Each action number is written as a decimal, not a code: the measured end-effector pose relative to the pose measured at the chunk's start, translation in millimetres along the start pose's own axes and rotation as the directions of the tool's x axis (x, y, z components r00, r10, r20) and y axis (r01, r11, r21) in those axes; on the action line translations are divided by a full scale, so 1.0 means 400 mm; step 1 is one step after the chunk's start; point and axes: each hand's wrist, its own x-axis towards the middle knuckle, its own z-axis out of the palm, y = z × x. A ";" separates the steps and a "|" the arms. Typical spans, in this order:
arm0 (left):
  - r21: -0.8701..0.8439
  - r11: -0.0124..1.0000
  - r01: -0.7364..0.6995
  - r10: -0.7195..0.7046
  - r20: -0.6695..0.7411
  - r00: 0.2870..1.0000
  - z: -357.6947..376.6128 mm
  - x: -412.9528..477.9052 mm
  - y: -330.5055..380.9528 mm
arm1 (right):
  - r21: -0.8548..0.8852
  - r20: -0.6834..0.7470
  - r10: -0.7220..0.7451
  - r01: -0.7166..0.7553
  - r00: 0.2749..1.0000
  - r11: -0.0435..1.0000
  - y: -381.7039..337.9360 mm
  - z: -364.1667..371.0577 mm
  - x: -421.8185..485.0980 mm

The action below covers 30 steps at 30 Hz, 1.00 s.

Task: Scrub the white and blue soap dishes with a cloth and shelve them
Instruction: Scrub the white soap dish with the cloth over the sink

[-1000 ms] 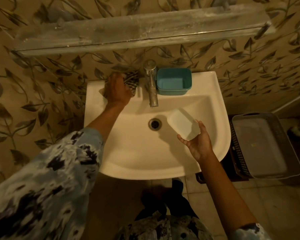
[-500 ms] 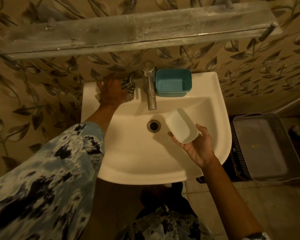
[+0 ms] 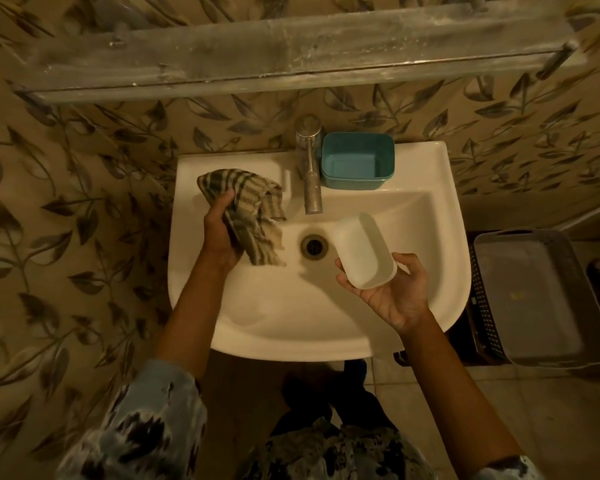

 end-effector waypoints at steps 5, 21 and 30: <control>0.168 0.984 0.061 -0.054 -0.047 0.997 0.036 -0.098 -0.050 | -0.038 0.004 0.009 -0.009 1.000 0.999 0.006 0.009 -0.009; 0.856 0.402 -0.326 0.049 0.335 0.941 0.219 -0.329 -0.315 | -0.218 -0.124 0.000 -0.028 0.992 0.976 0.036 0.011 -0.013; 0.744 0.120 -0.657 -0.319 0.656 0.684 0.178 -0.316 -0.253 | -0.114 -0.240 0.087 -0.117 0.967 0.987 0.021 -0.030 -0.044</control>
